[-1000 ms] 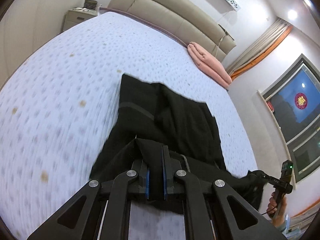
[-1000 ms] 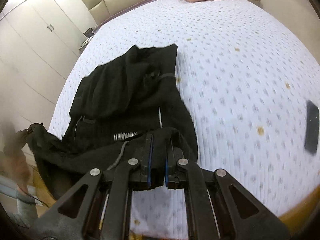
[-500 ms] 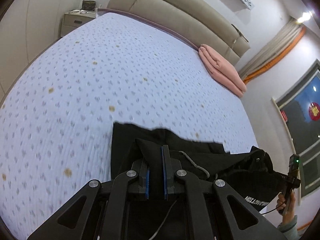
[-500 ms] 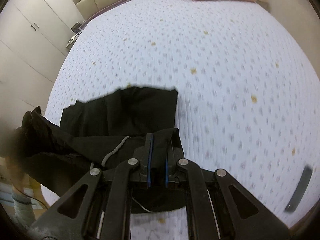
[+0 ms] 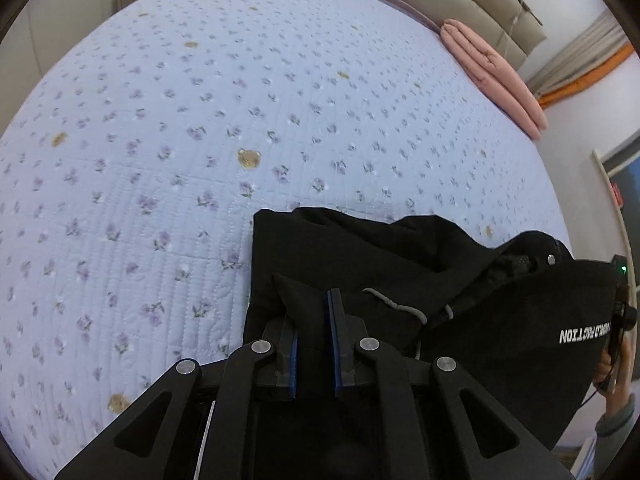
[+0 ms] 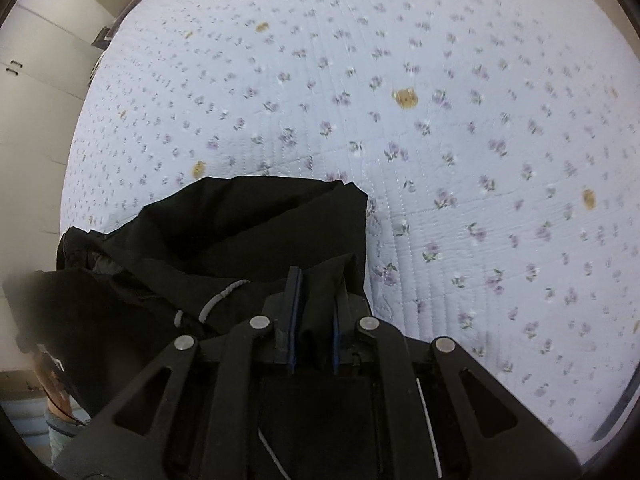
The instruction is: Fold large clothes
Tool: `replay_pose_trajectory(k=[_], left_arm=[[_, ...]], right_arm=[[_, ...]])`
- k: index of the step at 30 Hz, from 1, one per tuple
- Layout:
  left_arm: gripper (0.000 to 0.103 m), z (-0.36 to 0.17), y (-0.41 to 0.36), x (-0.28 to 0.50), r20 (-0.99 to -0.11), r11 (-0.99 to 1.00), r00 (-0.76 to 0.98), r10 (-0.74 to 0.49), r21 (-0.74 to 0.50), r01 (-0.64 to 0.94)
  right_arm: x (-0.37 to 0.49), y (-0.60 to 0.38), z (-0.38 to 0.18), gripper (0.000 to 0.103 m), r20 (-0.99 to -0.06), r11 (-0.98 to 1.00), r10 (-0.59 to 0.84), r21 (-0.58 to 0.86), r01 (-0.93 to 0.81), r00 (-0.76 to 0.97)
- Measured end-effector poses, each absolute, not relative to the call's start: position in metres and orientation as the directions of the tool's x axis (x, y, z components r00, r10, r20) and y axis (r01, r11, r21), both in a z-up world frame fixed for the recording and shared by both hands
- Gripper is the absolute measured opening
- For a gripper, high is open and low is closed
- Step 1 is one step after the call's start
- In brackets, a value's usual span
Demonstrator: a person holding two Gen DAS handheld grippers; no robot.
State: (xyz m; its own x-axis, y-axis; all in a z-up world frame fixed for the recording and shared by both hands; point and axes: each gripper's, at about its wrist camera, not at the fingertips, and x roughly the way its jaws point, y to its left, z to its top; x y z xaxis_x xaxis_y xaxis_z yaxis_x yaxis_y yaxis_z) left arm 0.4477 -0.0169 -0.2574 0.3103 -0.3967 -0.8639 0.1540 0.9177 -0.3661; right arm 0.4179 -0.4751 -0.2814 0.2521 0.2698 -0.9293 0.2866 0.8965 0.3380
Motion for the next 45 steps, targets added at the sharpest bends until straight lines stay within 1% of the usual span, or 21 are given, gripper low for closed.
replay_pose_trajectory(k=[3, 4, 6, 8, 9, 11, 12, 13, 14, 16, 18, 23, 27, 33, 37, 39, 40, 41, 42, 44, 45], left_arm=[[0.015, -0.251, -0.003, 0.451, -0.843, 0.893, 0.293, -0.451, -0.432, 0.129], [0.016, -0.244, 0.004, 0.451, -0.828, 0.875, 0.285, -0.483, -0.467, 0.127], [0.021, -0.230, 0.019, 0.449, -0.786, 0.825, 0.254, -0.564, -0.550, 0.130], [0.027, -0.218, 0.032, 0.447, -0.752, 0.780, 0.207, -0.626, -0.606, 0.157], [0.028, -0.212, 0.038, 0.444, -0.746, 0.771, 0.194, -0.637, -0.612, 0.177], [0.043, -0.199, 0.045, 0.439, -0.772, 0.797, 0.204, -0.602, -0.566, 0.210], [0.057, -0.193, 0.050, 0.437, -0.786, 0.816, 0.226, -0.576, -0.536, 0.217], [0.062, -0.185, 0.059, 0.434, -0.785, 0.827, 0.263, -0.561, -0.520, 0.213], [0.062, -0.179, 0.071, 0.431, -0.768, 0.824, 0.300, -0.567, -0.534, 0.191], [0.074, -0.175, 0.090, 0.428, -0.730, 0.799, 0.337, -0.595, -0.583, 0.147], [0.076, -0.179, 0.092, 0.428, -0.737, 0.804, 0.335, -0.587, -0.580, 0.133], [0.076, -0.206, 0.052, 0.435, -0.792, 0.841, 0.284, -0.540, -0.500, 0.207], [0.076, -0.231, 0.029, 0.453, -0.798, 0.825, 0.220, -0.561, -0.517, 0.228], [0.076, -0.259, 0.013, 0.480, -0.798, 0.799, 0.132, -0.589, -0.549, 0.244], [0.076, -0.270, 0.006, 0.487, -0.767, 0.760, 0.096, -0.634, -0.596, 0.259], [0.076, -0.274, -0.001, 0.491, -0.754, 0.742, 0.078, -0.653, -0.615, 0.268], [0.076, -0.274, -0.004, 0.492, -0.753, 0.741, 0.080, -0.653, -0.614, 0.271], [0.076, -0.274, -0.006, 0.493, -0.747, 0.737, 0.091, -0.659, -0.617, 0.275], [0.074, -0.272, -0.008, 0.492, -0.734, 0.729, 0.108, -0.670, -0.624, 0.283], [0.045, -0.265, -0.012, 0.487, -0.732, 0.731, 0.140, -0.667, -0.606, 0.315], [0.020, -0.262, -0.013, 0.484, -0.730, 0.731, 0.148, -0.667, -0.602, 0.320]], right_arm=[[0.417, -0.484, -0.283, 0.010, -0.916, 0.870, 0.316, 0.384, 0.309, 0.248], [0.416, -0.488, -0.281, 0.013, -0.906, 0.856, 0.338, 0.408, 0.318, 0.254], [0.411, -0.498, -0.272, 0.023, -0.892, 0.831, 0.361, 0.440, 0.340, 0.271], [0.405, -0.508, -0.258, 0.045, -0.900, 0.833, 0.326, 0.418, 0.362, 0.291], [0.403, -0.510, -0.253, 0.048, -0.904, 0.839, 0.305, 0.405, 0.364, 0.301], [0.394, -0.515, -0.235, 0.048, -0.900, 0.846, 0.279, 0.395, 0.359, 0.335], [0.391, -0.516, -0.230, 0.048, -0.897, 0.846, 0.275, 0.397, 0.356, 0.347], [0.386, -0.517, -0.222, 0.049, -0.893, 0.849, 0.266, 0.396, 0.350, 0.364], [0.381, -0.516, -0.216, 0.049, -0.890, 0.854, 0.255, 0.391, 0.343, 0.378], [0.376, -0.512, -0.211, 0.050, -0.887, 0.870, 0.241, 0.378, 0.318, 0.393], [0.373, -0.501, -0.209, 0.052, -0.891, 0.897, 0.215, 0.342, 0.278, 0.401], [0.381, -0.475, -0.215, 0.057, -0.888, 0.949, 0.170, 0.264, 0.170, 0.428], [0.399, -0.465, -0.229, 0.061, -0.883, 0.975, 0.142, 0.204, 0.093, 0.447], [0.421, -0.464, -0.255, 0.062, -0.881, 0.979, 0.168, 0.202, 0.031, 0.442], [0.430, -0.468, -0.271, 0.062, -0.874, 0.965, 0.236, 0.261, 0.002, 0.426], [0.433, -0.465, -0.276, 0.060, -0.870, 0.959, 0.259, 0.283, -0.005, 0.420], [0.434, -0.464, -0.277, 0.053, -0.867, 0.955, 0.273, 0.296, -0.008, 0.418], [0.434, -0.462, -0.278, 0.037, -0.864, 0.953, 0.281, 0.304, -0.013, 0.418], [0.434, -0.460, -0.279, 0.031, -0.864, 0.954, 0.281, 0.301, -0.018, 0.417], [0.429, -0.452, -0.276, 0.022, -0.870, 0.966, 0.246, 0.256, -0.034, 0.428], [0.426, -0.450, -0.275, 0.020, -0.869, 0.971, 0.231, 0.237, -0.042, 0.438]])
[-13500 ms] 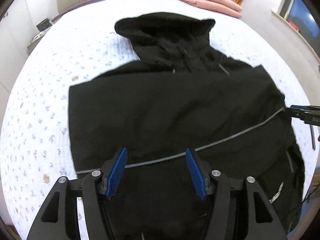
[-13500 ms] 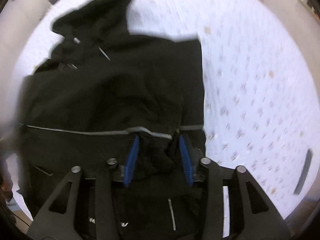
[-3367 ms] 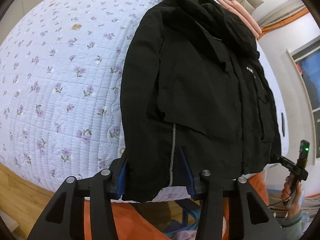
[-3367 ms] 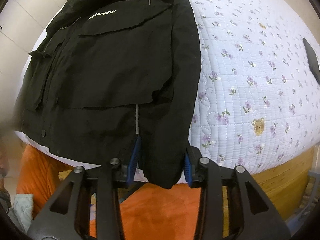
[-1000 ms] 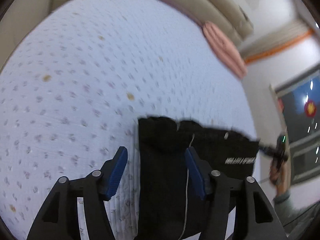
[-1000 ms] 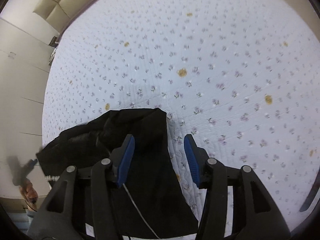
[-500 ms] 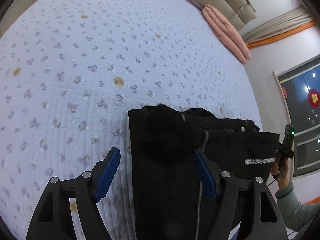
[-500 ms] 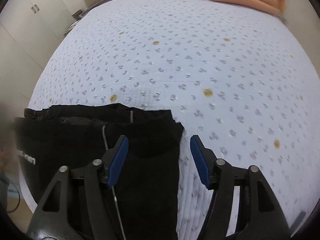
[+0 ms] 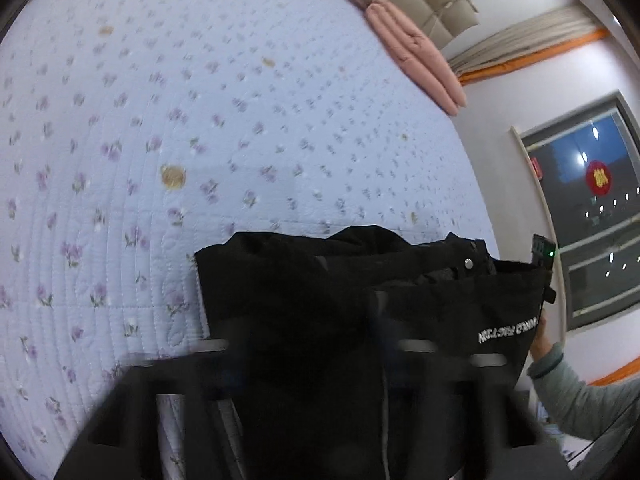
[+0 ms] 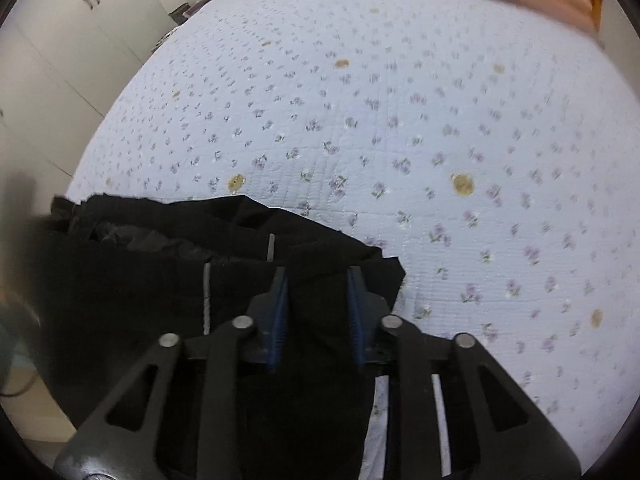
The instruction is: Fold large clothes
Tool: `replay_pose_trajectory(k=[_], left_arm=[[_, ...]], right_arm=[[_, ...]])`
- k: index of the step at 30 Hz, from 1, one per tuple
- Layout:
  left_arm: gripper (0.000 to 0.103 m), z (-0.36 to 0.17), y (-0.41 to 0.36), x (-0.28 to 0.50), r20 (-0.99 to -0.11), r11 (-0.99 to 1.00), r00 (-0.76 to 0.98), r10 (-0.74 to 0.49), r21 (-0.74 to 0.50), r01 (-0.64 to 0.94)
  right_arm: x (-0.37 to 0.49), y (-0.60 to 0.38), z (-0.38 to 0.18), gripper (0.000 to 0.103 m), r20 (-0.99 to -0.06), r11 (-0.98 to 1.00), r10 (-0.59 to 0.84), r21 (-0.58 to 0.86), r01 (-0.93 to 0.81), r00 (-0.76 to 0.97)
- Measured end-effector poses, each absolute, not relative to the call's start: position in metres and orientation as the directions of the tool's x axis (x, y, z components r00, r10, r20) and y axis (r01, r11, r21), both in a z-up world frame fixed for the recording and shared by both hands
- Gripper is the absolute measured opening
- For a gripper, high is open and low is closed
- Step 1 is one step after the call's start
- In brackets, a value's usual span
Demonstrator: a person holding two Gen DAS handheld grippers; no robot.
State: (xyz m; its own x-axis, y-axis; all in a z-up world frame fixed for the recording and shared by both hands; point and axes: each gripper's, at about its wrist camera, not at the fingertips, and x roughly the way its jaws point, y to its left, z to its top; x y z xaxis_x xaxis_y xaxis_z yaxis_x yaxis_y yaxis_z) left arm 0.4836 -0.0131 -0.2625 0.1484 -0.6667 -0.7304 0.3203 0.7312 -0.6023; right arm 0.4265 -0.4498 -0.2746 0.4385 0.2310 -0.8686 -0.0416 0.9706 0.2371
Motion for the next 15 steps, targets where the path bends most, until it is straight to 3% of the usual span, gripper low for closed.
replay_pose_trajectory(k=[3, 8, 15], left_arm=[[0.013, -0.247, -0.008, 0.469, -0.730, 0.754, 0.221, -0.647, -0.568, 0.330], [0.012, -0.196, 0.018, 0.449, -0.658, 0.748, 0.356, -0.663, -0.584, 0.314], [0.012, -0.125, -0.004, 0.468, -0.598, 0.763, 0.474, -0.646, -0.503, 0.406]], right_arm=[[0.408, -0.443, -0.259, 0.015, -0.863, 0.989, 0.139, 0.141, -0.033, 0.486], [0.378, -0.443, -0.210, 0.012, -0.817, 0.997, -0.074, -0.039, 0.074, 0.572], [0.396, -0.454, -0.145, 0.004, -0.734, 0.982, -0.181, -0.096, 0.163, 0.655]])
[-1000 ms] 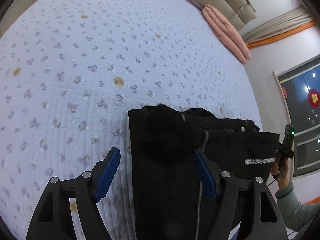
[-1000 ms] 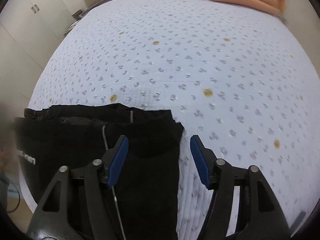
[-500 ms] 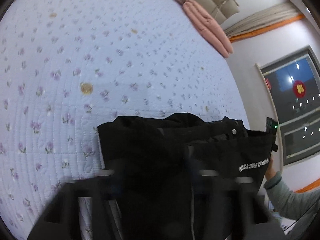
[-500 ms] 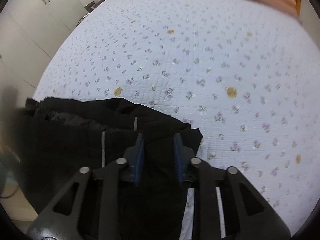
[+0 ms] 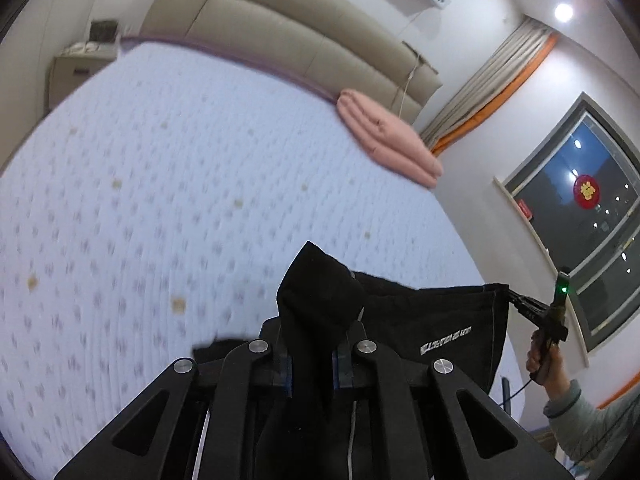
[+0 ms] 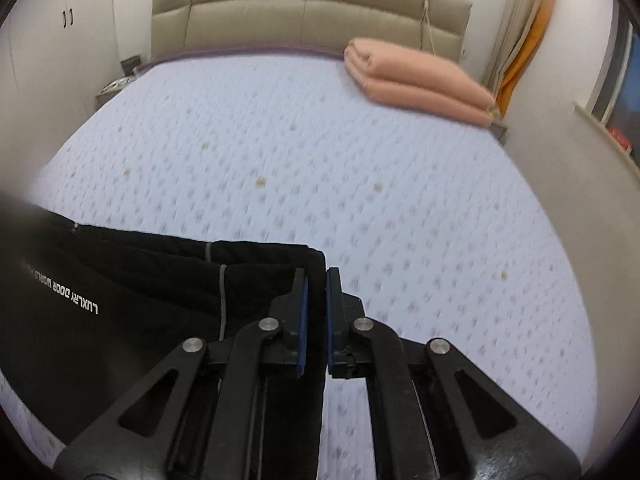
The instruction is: Fold large clothes
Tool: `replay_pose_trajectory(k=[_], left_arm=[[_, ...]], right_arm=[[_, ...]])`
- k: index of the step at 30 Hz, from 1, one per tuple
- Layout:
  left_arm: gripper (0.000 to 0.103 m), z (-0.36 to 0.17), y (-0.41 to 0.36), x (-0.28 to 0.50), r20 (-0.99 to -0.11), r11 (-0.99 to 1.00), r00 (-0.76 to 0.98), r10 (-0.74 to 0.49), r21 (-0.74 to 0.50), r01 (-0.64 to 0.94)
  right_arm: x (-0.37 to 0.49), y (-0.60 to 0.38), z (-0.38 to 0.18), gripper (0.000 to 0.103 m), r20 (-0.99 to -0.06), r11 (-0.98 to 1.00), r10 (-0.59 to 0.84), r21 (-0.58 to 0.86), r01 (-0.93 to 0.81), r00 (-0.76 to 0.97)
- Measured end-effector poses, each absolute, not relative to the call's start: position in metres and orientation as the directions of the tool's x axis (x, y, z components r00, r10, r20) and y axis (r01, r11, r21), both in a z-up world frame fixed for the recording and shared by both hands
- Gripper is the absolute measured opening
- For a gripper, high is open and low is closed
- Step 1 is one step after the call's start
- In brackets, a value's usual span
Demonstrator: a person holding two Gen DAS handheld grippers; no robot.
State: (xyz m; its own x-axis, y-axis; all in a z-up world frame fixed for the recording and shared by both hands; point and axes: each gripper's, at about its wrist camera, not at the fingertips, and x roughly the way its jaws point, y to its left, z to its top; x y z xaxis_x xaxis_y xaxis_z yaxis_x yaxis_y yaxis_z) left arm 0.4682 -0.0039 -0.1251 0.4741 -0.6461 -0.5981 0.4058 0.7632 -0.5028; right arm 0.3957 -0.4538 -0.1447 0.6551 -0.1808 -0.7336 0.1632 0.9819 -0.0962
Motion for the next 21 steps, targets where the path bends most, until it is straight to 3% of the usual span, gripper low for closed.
replay_pose_trajectory(k=[3, 8, 11, 14, 18, 19, 21], left_arm=[[0.012, -0.145, -0.013, 0.498, -0.651, 0.811, 0.484, -0.585, -0.471, 0.347], [0.012, -0.252, -0.033, 0.540, -0.833, 0.905, 0.358, -0.422, -0.367, 0.214], [0.013, -0.297, -0.033, 0.542, -0.864, 0.908, 0.282, -0.418, -0.387, 0.160], [0.016, -0.297, -0.027, 0.543, -0.846, 0.899, 0.305, -0.437, -0.411, 0.148], [0.042, -0.277, -0.006, 0.549, -0.828, 0.892, 0.339, -0.448, -0.439, 0.106], [0.048, -0.272, 0.000, 0.549, -0.822, 0.890, 0.348, -0.450, -0.446, 0.097], [0.050, -0.249, 0.018, 0.543, -0.806, 0.889, 0.390, -0.446, -0.451, 0.084]], right_arm=[[0.427, -0.454, -0.157, 0.004, -0.743, 0.978, -0.200, -0.114, 0.173, 0.639], [0.485, -0.447, -0.256, 0.004, -0.866, 0.984, -0.170, -0.125, 0.126, 0.470], [0.490, -0.441, -0.299, 0.005, -0.904, 0.987, -0.157, -0.124, 0.107, 0.398], [0.489, -0.435, -0.312, 0.006, -0.907, 0.984, -0.176, -0.148, 0.101, 0.384], [0.494, -0.441, -0.304, 0.008, -0.912, 0.984, -0.168, -0.134, 0.116, 0.375], [0.493, -0.443, -0.300, 0.013, -0.914, 0.984, -0.164, -0.125, 0.125, 0.371], [0.489, -0.451, -0.284, 0.019, -0.918, 0.983, -0.148, -0.098, 0.152, 0.367]])
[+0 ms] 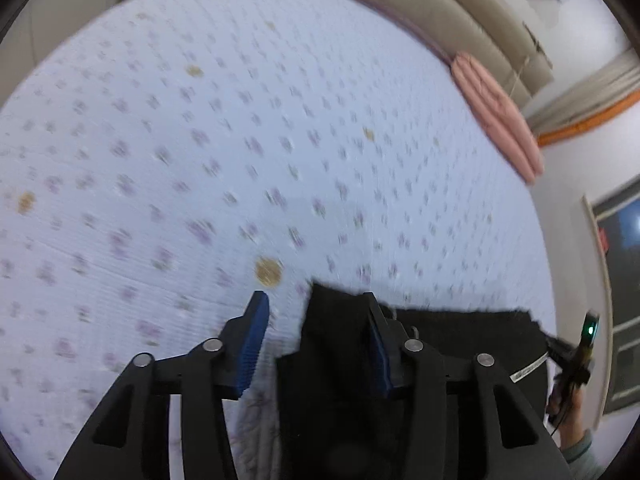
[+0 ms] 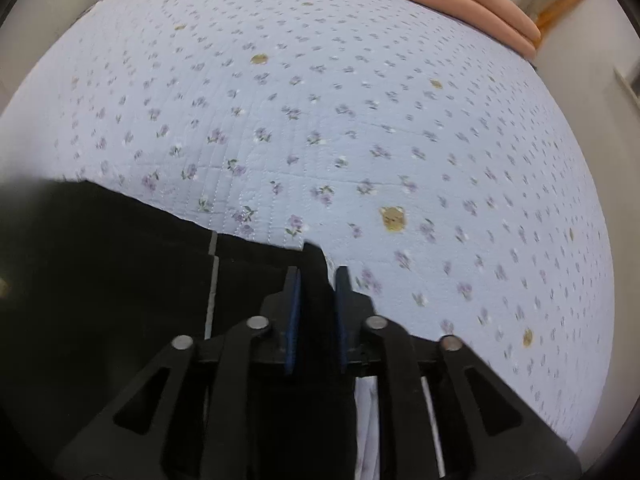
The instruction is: Fold large clothes
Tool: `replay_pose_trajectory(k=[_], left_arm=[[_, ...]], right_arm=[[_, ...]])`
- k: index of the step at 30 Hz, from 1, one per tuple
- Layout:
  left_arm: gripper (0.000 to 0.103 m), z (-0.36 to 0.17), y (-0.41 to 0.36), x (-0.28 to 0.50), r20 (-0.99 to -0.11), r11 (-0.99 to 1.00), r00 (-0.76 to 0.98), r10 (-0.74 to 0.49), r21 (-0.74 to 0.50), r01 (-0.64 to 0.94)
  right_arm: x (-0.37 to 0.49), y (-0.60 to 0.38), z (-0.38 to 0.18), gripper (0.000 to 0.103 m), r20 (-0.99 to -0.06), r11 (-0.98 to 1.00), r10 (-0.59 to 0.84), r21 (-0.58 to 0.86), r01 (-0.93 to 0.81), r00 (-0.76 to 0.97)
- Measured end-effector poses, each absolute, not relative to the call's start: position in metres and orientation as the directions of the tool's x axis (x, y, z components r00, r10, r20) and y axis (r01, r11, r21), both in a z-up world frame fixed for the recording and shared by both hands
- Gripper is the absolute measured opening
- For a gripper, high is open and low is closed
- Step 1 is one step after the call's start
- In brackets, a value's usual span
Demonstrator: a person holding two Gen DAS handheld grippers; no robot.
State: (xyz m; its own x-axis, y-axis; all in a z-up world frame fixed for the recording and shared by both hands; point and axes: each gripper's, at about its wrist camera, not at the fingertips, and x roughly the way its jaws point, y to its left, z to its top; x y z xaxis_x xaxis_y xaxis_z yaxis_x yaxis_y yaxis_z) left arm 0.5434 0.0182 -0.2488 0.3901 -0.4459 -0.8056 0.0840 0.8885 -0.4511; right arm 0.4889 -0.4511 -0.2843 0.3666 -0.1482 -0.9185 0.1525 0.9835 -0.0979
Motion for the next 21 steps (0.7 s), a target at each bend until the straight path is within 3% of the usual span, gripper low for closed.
replay_pose_trajectory(k=[4, 9, 14, 21], left_arm=[[0.053, -0.213, 0.044, 0.529, -0.799, 0.912, 0.464, -0.383, -0.406, 0.055], [0.053, -0.166, 0.036, 0.482, -0.786, 0.924, 0.495, -0.371, -0.365, 0.114], [0.053, -0.136, -0.042, 0.395, -0.781, 0.920, 0.495, -0.381, -0.266, 0.290], [0.053, -0.167, -0.149, 0.318, -0.764, 0.834, 0.368, -0.530, -0.390, 0.391]], right_arm=[[0.458, -0.453, -0.236, 0.042, -0.884, 0.978, -0.143, -0.057, 0.199, 0.446], [0.415, -0.427, -0.188, 0.043, -0.858, 0.984, -0.075, 0.019, 0.176, 0.508], [0.381, -0.374, -0.170, 0.043, -0.843, 0.993, 0.023, 0.082, 0.087, 0.537], [0.363, -0.311, -0.192, 0.042, -0.845, 0.988, 0.143, 0.156, -0.019, 0.515]])
